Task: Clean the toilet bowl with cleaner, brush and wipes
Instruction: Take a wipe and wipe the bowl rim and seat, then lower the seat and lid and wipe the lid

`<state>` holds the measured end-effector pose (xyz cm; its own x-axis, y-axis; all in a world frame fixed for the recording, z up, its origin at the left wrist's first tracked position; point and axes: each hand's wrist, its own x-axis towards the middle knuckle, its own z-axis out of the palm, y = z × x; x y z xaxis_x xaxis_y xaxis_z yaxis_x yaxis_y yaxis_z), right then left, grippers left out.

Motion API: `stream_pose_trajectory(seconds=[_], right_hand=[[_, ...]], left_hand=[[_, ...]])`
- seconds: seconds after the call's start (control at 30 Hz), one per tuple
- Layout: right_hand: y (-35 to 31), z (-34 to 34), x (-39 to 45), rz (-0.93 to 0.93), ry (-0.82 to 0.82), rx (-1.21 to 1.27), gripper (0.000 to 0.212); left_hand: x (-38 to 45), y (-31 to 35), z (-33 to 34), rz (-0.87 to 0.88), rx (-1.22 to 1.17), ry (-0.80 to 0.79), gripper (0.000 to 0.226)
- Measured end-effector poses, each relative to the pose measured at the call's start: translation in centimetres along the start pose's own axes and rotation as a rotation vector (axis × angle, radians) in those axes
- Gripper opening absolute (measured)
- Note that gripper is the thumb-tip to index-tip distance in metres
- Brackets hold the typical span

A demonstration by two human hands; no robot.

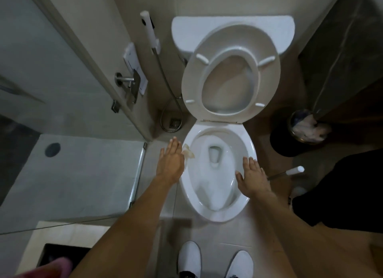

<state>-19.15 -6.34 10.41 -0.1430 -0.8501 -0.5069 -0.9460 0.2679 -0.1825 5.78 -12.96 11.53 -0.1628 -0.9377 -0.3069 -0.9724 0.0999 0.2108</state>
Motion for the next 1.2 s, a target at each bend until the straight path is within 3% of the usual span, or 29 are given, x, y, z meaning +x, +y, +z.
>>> stream_pose_trajectory(seconds=[0.37, 0.9, 1.03, 1.2], right_hand=[[-4.4, -13.0, -1.9, -0.007, 0.171, 0.003, 0.066], [-6.1, -30.7, 8.2, -0.09, 0.37, -0.043, 0.066], [-6.4, -33.0, 11.7, -0.114, 0.36, -0.044, 0.065], [-7.0, -33.7, 15.3, -0.154, 0.3, -0.018, 0.063]], left_hand=[[1.6, 0.9, -13.5, 0.097, -0.061, 0.119, 0.048], [16.8, 5.8, -31.9, 0.224, 0.055, 0.401, 0.041], [21.1, 7.9, -33.9, 0.22, 0.046, 0.389, 0.042], [24.8, 10.0, -31.6, 0.22, 0.059, 0.302, 0.045]])
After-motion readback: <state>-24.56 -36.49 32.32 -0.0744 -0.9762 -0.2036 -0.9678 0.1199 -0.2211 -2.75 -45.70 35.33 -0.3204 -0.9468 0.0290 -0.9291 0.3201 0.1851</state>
